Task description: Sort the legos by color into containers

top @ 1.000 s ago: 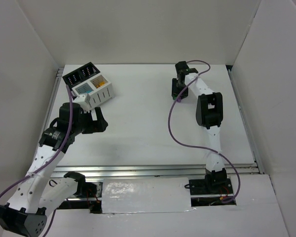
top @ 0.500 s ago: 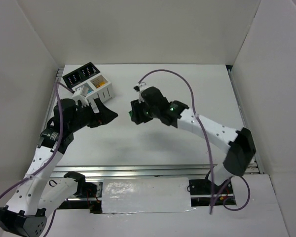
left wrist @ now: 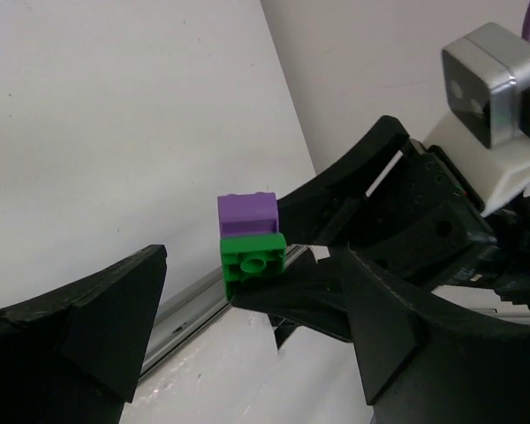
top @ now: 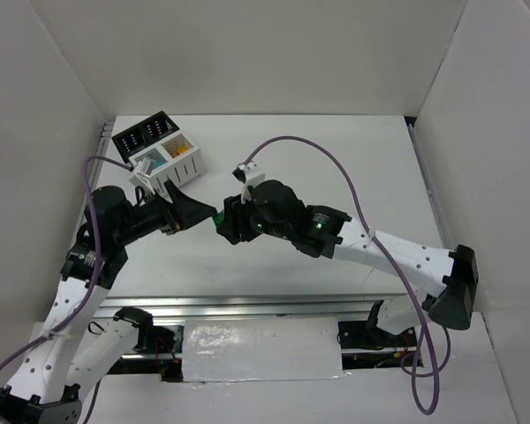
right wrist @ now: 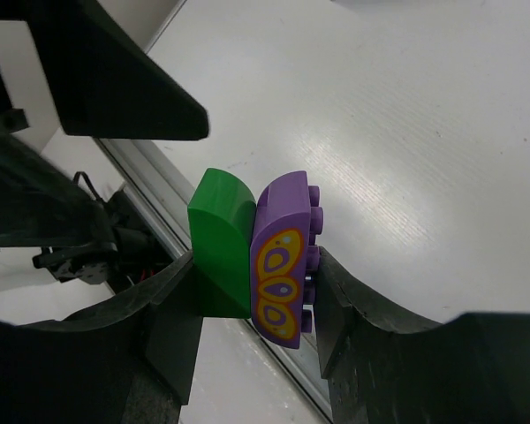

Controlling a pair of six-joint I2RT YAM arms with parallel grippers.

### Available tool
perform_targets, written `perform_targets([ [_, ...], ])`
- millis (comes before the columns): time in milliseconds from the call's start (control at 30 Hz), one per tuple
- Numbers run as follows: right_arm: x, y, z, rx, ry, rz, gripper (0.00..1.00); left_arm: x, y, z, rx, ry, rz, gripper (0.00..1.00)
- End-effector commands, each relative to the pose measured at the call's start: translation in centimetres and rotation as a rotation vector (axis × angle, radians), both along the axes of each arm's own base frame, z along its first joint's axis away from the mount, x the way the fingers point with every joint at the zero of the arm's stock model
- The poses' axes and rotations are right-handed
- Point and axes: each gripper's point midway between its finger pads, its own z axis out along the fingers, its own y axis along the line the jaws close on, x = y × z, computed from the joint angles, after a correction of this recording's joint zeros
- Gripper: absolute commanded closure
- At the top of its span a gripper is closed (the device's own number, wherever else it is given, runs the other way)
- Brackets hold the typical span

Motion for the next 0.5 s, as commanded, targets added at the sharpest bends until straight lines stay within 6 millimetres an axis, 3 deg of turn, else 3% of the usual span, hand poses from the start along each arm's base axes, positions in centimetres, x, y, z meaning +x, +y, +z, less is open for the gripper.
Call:
perform_targets([
  [0,0.1,1.0,3.8,0.075,-0.048,-0.022,1.00,-0.2,-0.6,0.5,-0.025,-0.014,-0.038,0.09],
  [233,-0.7,2.0,4.9,0.091,-0.052,0.015,1.00,0.6,-1.0,-0.7,0.007,0.005,-0.062,0.16],
  [267,-0.8,2.2,4.7,0.087,-0.048,0.016,1.00,0.6,-1.1,-0.6,0.001,0.001,-0.068,0.29],
  [300,-0.6,2.2,4.7,0.084,-0.050,0.009,1.00,0.5,-1.3,-0.5,-0.005,-0.001,-0.081,0.35],
  [333,-0.5,2.3,4.8,0.084,-0.051,0.004,1.00,0.6,-1.3,-0.3,-0.009,-0.013,-0.084,0.53],
  [433,0.1,2.7,4.5,0.069,-0.038,-0.022,1.00,0.4,-1.8,0.0,-0.025,-0.031,-0.121,0.80],
  [467,0.4,3.0,4.6,0.065,-0.036,-0.030,1.00,0.3,-2.1,0.1,-0.037,-0.032,-0.135,0.85],
])
